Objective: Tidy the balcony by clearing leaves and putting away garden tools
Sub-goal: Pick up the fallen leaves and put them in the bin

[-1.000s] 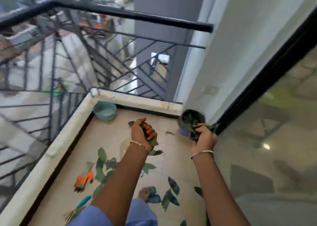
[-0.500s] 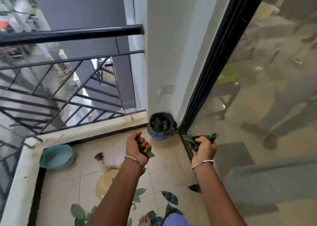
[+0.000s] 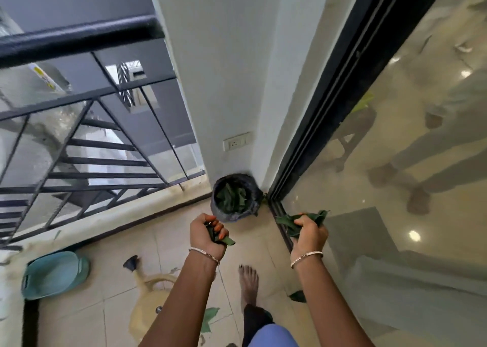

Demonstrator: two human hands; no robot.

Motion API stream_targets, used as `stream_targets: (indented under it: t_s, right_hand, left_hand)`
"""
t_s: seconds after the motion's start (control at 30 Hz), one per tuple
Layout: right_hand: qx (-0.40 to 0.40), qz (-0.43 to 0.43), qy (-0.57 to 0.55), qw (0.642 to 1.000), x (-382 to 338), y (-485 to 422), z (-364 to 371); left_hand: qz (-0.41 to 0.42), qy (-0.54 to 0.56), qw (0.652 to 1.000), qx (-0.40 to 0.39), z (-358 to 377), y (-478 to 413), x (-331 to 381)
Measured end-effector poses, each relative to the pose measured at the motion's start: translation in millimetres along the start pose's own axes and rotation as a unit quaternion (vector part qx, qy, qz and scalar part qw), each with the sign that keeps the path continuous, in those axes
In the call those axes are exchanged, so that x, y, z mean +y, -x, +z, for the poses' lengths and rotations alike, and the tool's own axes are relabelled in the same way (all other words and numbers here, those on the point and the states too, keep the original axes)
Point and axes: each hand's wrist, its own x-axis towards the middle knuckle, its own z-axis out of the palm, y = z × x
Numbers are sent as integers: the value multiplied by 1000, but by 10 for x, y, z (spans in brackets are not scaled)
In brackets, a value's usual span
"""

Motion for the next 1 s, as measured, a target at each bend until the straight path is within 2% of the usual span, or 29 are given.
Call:
stream_targets:
  t_s: [0.27,0.5,0.73,0.87,1.0]
  right_hand:
    - [-12,17,47,999,128,-803,675]
    - [5,18,74,997,866,-1604,960]
    - [43,43,104,993,1771,-2325,959]
    - [63,41,134,988,2151,-2608,985]
    - [55,36,157,985,2379,-2761,1090]
  left_hand:
    - [-3,-31,996,83,468,-1213,78]
    - [-28,-72,986,146,375,-2766,-135]
    - [-31,-28,991,126,169,-4105,-389]
    - [12,-64,993,100,-111,-4749,-518]
    - [26,-105,992,68,-255,-4875,-529]
